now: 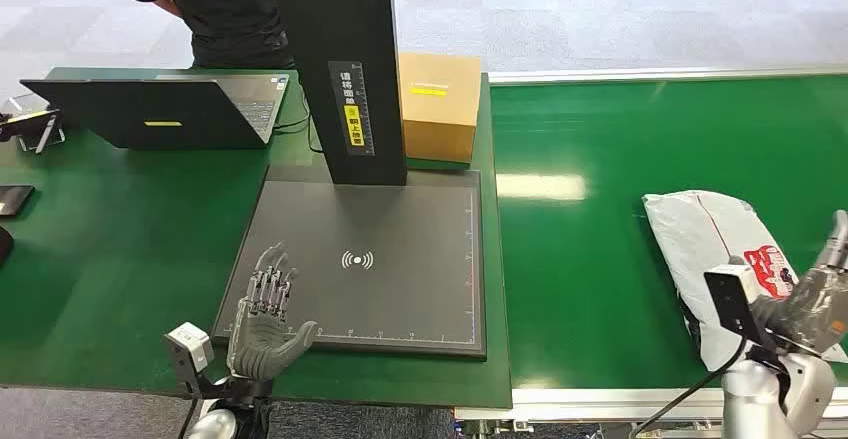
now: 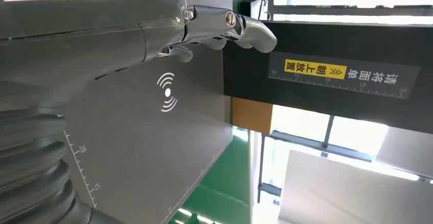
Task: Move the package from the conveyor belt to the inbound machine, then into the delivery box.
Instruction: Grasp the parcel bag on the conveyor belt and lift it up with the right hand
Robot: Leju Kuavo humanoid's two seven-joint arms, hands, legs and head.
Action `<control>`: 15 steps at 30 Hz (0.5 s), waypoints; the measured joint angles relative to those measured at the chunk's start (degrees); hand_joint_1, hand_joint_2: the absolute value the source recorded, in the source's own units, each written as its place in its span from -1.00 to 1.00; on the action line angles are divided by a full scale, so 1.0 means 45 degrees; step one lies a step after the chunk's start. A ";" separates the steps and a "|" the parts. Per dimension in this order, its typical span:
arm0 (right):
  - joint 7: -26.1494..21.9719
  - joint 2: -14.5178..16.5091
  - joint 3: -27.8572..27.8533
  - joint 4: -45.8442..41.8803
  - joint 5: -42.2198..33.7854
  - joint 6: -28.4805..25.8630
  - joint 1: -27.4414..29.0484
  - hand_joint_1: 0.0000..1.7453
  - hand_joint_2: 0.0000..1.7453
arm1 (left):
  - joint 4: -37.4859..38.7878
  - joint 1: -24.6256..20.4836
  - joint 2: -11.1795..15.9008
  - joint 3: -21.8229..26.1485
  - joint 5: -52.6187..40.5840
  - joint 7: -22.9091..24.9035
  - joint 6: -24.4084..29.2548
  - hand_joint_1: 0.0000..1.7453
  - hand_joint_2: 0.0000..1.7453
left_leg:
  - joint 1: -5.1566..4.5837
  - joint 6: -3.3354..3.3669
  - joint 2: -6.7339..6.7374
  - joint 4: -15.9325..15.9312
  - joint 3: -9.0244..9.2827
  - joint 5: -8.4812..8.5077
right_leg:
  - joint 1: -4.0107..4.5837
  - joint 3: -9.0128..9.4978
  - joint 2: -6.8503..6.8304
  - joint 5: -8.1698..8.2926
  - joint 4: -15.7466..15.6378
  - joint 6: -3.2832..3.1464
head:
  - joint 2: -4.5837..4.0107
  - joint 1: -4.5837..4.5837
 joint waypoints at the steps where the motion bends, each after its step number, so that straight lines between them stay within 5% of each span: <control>1: 0.0077 -0.0099 -0.0105 0.0242 -0.0002 -0.0008 -0.0040 -1.00 1.00 | 0.0000 0.0002 0.0000 -0.0004 0.0010 0.0012 0.0010 -1.00 1.00 | 0.0000 0.0000 0.0000 0.0000 0.0000 0.0000 | 0.0000 0.0001 0.0000 0.0000 0.0000 0.0000 | 0.0000 0.0002; 10: 0.1308 -0.1226 -0.1426 0.3462 0.0036 0.0309 -0.0315 -1.00 1.00 | 0.0001 0.0081 -0.0026 -0.0024 0.0302 0.0136 0.0012 -1.00 1.00 | 0.0001 0.0000 -0.0004 -0.0001 -0.0001 0.0000 | 0.0000 -0.0005 -0.0002 0.0000 0.0000 -0.0002 | 0.0000 -0.0001; 15: 0.2843 -0.1759 -0.1961 0.5192 0.0411 0.1952 -0.0398 -1.00 1.00 | 0.0052 -0.0009 -0.0087 -0.0061 0.0401 0.0187 -0.0103 -1.00 1.00 | 0.0000 0.0000 -0.0004 -0.0001 -0.0001 0.0000 | 0.0000 -0.0006 -0.0002 0.0000 0.0000 -0.0002 | 0.0000 0.0001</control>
